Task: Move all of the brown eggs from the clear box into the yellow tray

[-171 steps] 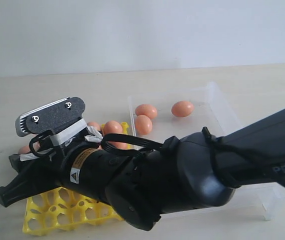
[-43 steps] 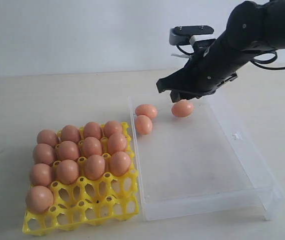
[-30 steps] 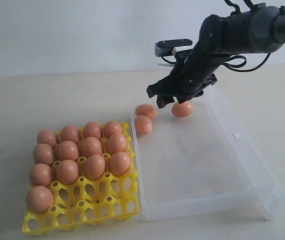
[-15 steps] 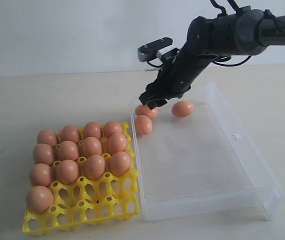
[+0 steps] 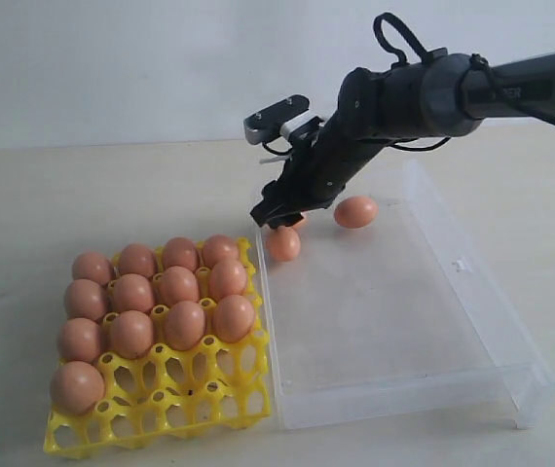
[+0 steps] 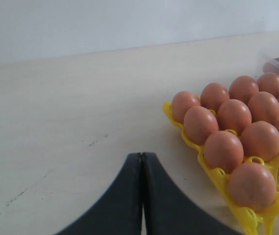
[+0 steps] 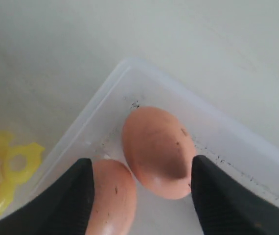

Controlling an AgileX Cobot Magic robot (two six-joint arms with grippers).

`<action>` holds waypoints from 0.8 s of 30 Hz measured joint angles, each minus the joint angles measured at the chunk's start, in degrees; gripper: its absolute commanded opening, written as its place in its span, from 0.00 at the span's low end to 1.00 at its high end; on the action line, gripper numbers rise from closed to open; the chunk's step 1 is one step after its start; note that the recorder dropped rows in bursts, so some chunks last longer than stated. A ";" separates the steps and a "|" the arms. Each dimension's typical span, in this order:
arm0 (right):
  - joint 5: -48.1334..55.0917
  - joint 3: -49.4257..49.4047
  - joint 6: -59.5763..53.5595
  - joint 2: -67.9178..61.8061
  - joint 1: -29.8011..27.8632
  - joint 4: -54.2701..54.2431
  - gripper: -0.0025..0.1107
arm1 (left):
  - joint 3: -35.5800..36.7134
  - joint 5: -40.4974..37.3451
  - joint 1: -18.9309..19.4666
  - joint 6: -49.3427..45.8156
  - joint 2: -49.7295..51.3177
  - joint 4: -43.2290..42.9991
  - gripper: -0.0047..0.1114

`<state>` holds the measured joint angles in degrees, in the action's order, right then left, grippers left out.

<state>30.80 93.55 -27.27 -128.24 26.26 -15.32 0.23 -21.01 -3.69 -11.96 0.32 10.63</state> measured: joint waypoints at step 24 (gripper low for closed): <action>0.98 0.12 0.20 -2.26 0.10 -1.84 0.02 | 0.00 0.00 0.00 0.00 0.00 0.00 0.04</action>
<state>31.78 93.67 -27.07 -130.49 26.35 -17.16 0.23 -21.01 -3.69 -11.96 0.32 10.63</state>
